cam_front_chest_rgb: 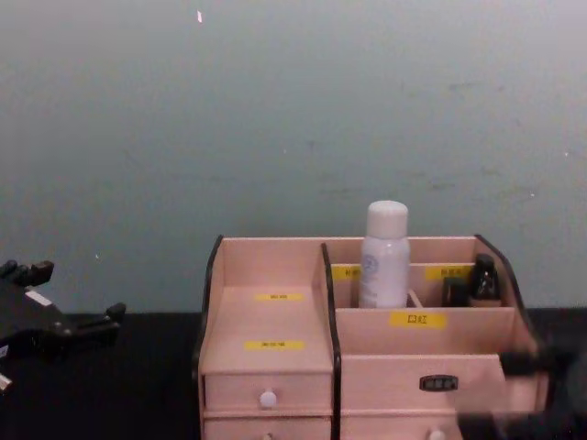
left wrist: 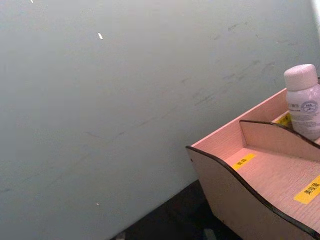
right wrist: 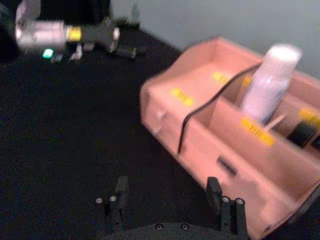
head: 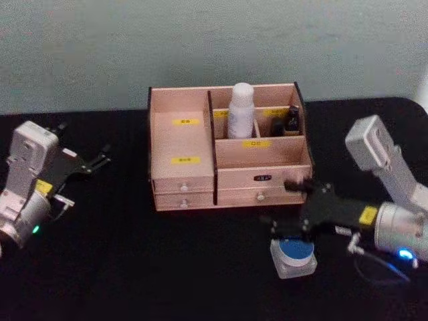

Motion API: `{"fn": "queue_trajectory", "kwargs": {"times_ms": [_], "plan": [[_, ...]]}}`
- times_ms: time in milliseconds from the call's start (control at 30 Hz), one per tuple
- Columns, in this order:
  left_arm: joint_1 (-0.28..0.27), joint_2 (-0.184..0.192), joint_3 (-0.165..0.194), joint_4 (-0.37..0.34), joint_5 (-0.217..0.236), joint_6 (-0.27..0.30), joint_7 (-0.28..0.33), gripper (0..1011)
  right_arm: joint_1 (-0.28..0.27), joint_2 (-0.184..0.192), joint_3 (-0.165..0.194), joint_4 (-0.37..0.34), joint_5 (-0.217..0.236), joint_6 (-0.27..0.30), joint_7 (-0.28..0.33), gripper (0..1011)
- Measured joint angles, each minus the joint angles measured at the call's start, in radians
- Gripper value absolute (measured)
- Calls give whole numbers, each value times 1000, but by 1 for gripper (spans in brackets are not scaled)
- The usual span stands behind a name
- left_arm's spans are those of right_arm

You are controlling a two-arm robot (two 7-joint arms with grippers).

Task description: Pick up the facial cleanser and watermelon frost from the table and place them into the tiered storage box.

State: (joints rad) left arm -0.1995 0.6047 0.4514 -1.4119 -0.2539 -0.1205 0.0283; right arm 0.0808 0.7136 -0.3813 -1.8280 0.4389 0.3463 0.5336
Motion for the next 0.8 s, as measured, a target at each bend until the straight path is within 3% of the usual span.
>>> {"fn": "queue_trajectory", "kwargs": {"times_ms": [367,800], "plan": [[0,0,0,0,0,0,0,1001,-55,73,-27,-25,21,51,-15,1000],[0,0,0,0,0,0,0,1001,-50,87,-45,-23,-7,53,-47,1000]]}}
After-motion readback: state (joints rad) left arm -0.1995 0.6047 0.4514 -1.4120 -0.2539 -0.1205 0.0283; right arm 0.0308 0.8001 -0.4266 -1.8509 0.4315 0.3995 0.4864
